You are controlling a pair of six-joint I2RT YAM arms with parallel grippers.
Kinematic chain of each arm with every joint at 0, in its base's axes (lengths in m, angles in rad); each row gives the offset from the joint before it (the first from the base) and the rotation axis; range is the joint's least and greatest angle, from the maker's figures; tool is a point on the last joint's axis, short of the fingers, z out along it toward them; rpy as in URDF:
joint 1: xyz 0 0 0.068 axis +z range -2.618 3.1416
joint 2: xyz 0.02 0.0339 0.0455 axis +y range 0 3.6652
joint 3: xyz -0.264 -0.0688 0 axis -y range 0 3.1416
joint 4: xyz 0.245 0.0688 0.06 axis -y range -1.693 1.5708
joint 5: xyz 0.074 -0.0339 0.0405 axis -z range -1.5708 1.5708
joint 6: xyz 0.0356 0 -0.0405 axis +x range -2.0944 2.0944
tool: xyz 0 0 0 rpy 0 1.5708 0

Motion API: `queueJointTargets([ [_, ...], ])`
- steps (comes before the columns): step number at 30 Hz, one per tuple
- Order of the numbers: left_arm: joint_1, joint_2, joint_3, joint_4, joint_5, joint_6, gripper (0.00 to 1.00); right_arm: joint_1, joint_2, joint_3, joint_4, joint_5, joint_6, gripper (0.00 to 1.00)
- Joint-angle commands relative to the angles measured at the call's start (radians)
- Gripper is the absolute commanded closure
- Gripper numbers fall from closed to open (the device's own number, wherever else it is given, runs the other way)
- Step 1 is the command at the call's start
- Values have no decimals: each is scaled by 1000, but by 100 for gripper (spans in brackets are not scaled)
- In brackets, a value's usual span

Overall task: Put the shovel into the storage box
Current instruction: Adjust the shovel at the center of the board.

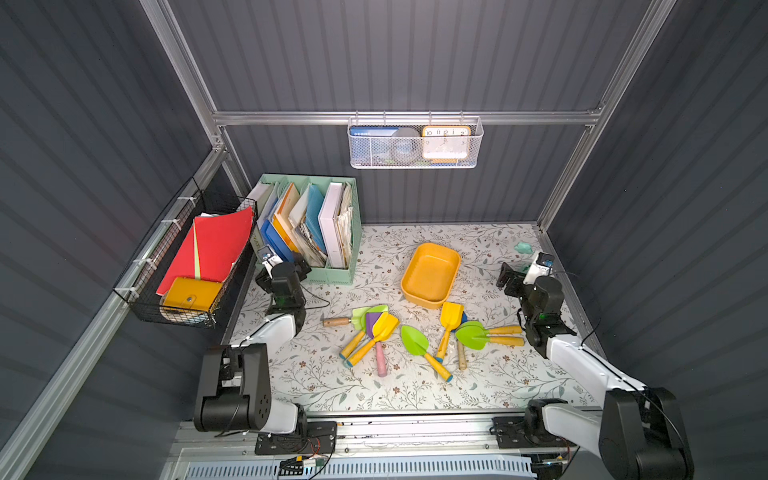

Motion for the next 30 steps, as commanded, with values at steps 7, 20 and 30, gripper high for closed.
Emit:
queueJointTargets([
  [7, -4, -144, 17, -319, 397, -243, 12, -20, -88, 135, -416, -323, 397, 6],
  [20, -226, -217, -50, -500, 476, -265, 23, 143, 278, 420, -732, -345, 429, 31],
  [30, -294, -296, -138, -600, 426, -316, 25, 246, 643, 722, -882, -284, 476, 34],
])
